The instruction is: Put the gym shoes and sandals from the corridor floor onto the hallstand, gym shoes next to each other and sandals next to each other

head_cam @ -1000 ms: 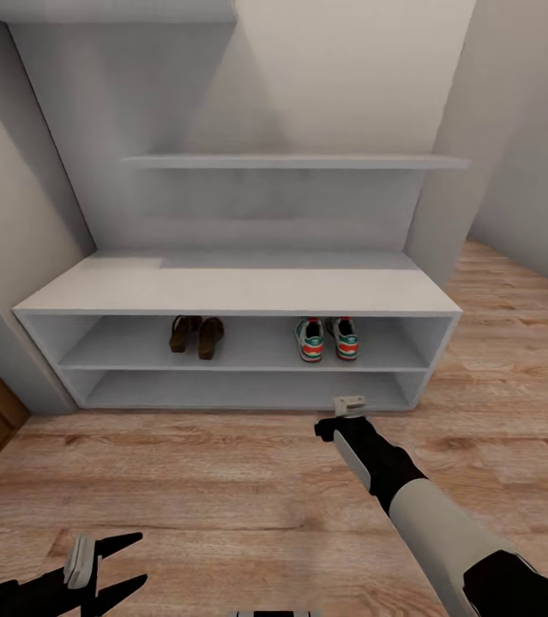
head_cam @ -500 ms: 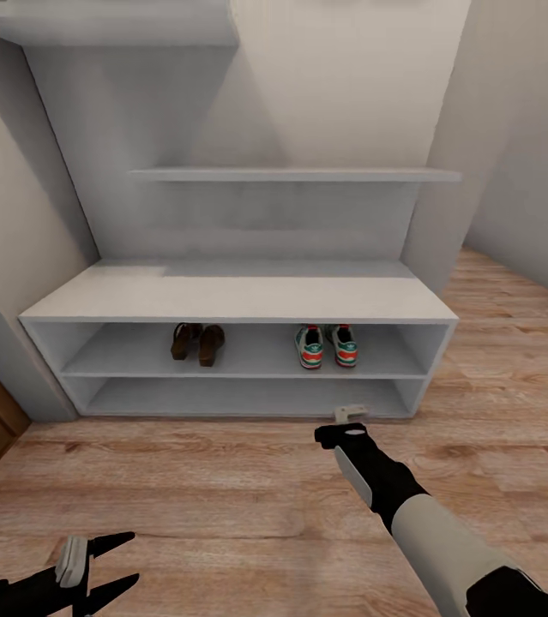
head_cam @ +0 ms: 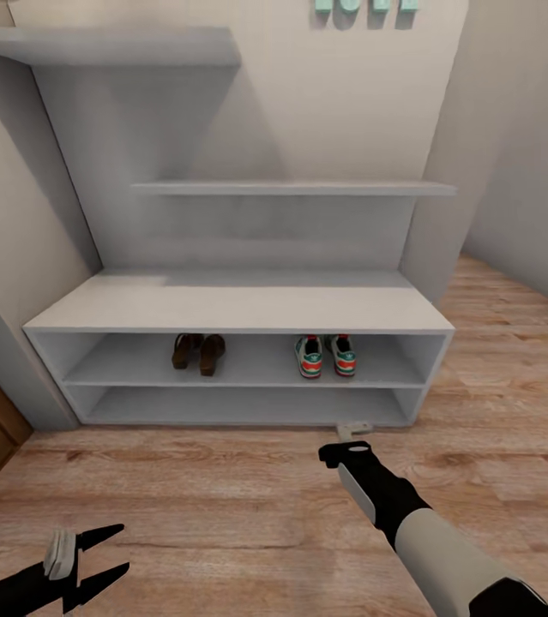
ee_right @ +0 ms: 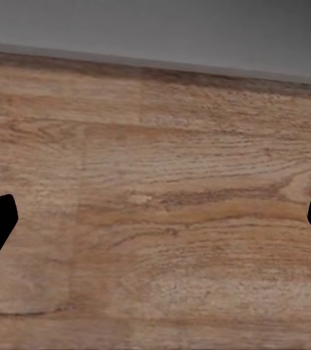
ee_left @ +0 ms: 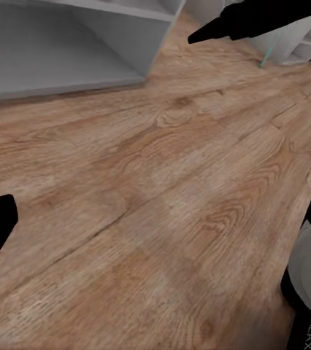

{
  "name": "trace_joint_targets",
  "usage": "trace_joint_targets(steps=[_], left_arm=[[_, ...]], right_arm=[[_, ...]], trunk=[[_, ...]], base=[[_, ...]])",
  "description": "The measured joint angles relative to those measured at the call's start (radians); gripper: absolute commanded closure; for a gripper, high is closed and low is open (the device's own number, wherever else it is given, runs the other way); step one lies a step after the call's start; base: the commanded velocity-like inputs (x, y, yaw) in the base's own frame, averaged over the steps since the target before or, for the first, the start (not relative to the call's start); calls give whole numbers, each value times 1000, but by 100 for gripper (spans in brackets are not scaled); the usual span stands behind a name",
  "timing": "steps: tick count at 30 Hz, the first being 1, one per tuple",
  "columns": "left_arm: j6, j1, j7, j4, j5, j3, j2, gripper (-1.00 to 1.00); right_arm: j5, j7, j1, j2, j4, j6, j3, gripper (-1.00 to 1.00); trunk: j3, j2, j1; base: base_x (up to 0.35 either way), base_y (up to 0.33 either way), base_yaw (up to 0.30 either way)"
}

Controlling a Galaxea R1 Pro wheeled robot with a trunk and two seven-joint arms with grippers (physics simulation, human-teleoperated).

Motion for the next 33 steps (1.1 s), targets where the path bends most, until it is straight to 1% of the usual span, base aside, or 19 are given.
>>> trace_joint_targets(steps=[3,9,10,13,14,15,16,19,20,21,23,24,25,26,29,30,33], left_arm=[[1,1,1,1,0,15,11,-100],[3,1,1,1,0,24,18,-100],[3,1,1,1,0,25,19,-100],[4,1,2,1,0,26,20,-100],[4,1,2,1,0,26,21,-100],[4,1,2,1,0,26,21,-100],[5,1,3,1,0,26,21,-100],[5,1,5,1,0,26,22,-100],[5,1,53,2,-1,27,22,-100],[4,1,66,3,-1,26,22,-100],[3,1,121,3,-1,25,21,-100],[2,1,173,3,-1,23,19,-100],[3,2,232,10,-1,18,17,-100],[2,2,265,25,0,15,15,-100],[2,1,307,52,0,15,14,-100],[1,1,330,70,1,17,14,-100],[0,1,358,92,2,20,13,-100]], right_arm=[[0,0,2,-1,16,0,0,-100],[0,4,14,-1,61,-16,1,-100],[-1,25,18,-1,88,-45,1,-100],[-1,69,20,-1,120,-81,1,-100],[1,106,21,-2,141,-100,1,-100],[2,126,21,-2,151,-109,1,-100],[4,161,22,-2,169,-121,1,-100],[6,214,22,-3,199,-135,0,-100],[6,241,23,-4,262,-167,0,-100],[6,244,23,-4,276,-178,0,-100],[6,248,23,-10,328,-238,0,-100],[7,254,23,-23,386,-325,0,-100],[13,283,28,-40,451,-429,0,-100],[14,311,34,-52,472,-476,3,-100],[16,370,44,-69,489,-531,4,-100],[16,416,53,-82,496,-559,4,-100],[16,489,69,-107,502,-592,4,-100]], trunk=[[9,21,-12],[28,63,-34],[31,70,-38],[41,91,-50],[44,98,-54],[47,105,-57],[50,112,-61],[59,133,-73],[63,140,-77],[66,147,-81],[72,161,-88],[75,168,-92],[78,175,-96],[81,182,-100],[91,203,-111],[94,210,-115],[103,231,-127]], base=[[0,0,0],[0,0,0],[0,0,0],[0,0,0],[0,0,0],[0,0,0],[0,0,0],[0,0,0],[0,0,0],[0,0,0],[0,0,0],[0,0,0],[0,0,0],[0,0,0],[0,0,0],[0,0,0],[0,0,0]])
